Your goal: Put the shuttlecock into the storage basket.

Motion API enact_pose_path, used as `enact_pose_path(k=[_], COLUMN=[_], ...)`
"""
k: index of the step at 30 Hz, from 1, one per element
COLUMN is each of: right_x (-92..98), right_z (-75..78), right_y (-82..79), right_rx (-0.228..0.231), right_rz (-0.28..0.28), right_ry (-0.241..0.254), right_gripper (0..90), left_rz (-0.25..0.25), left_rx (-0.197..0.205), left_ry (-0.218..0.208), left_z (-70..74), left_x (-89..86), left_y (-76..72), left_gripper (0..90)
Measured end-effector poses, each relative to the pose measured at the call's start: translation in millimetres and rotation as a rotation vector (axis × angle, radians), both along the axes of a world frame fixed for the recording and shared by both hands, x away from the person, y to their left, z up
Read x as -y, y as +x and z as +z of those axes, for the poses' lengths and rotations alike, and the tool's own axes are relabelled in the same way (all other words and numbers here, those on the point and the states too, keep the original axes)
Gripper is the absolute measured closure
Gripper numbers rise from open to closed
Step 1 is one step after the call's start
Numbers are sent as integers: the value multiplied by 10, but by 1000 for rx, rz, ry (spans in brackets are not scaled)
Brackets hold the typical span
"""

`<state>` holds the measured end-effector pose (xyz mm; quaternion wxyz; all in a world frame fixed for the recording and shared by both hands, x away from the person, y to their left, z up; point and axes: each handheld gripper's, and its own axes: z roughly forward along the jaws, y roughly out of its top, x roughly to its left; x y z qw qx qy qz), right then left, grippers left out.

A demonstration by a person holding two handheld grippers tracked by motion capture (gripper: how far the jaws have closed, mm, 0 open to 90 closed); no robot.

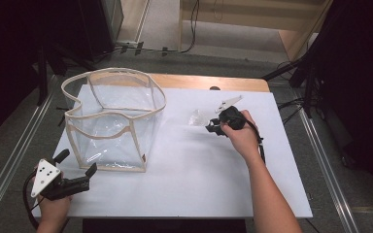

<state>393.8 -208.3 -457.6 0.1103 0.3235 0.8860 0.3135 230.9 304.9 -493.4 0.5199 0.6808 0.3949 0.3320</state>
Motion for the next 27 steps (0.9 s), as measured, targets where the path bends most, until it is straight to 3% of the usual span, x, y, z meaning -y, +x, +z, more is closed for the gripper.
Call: enact_pose_path(k=[6, 27], right_x=[-35, -121], right_z=[119, 282], right_y=[-35, -62], right_rx=[12, 39], right_rz=[-16, -18], right_ry=[40, 136], right_gripper=[612, 612], left_rz=[-1, 0], left_rx=[-1, 0], left_ry=[6, 0], left_z=[1, 1], left_x=[1, 0], left_y=[-1, -1], left_gripper=[0, 0])
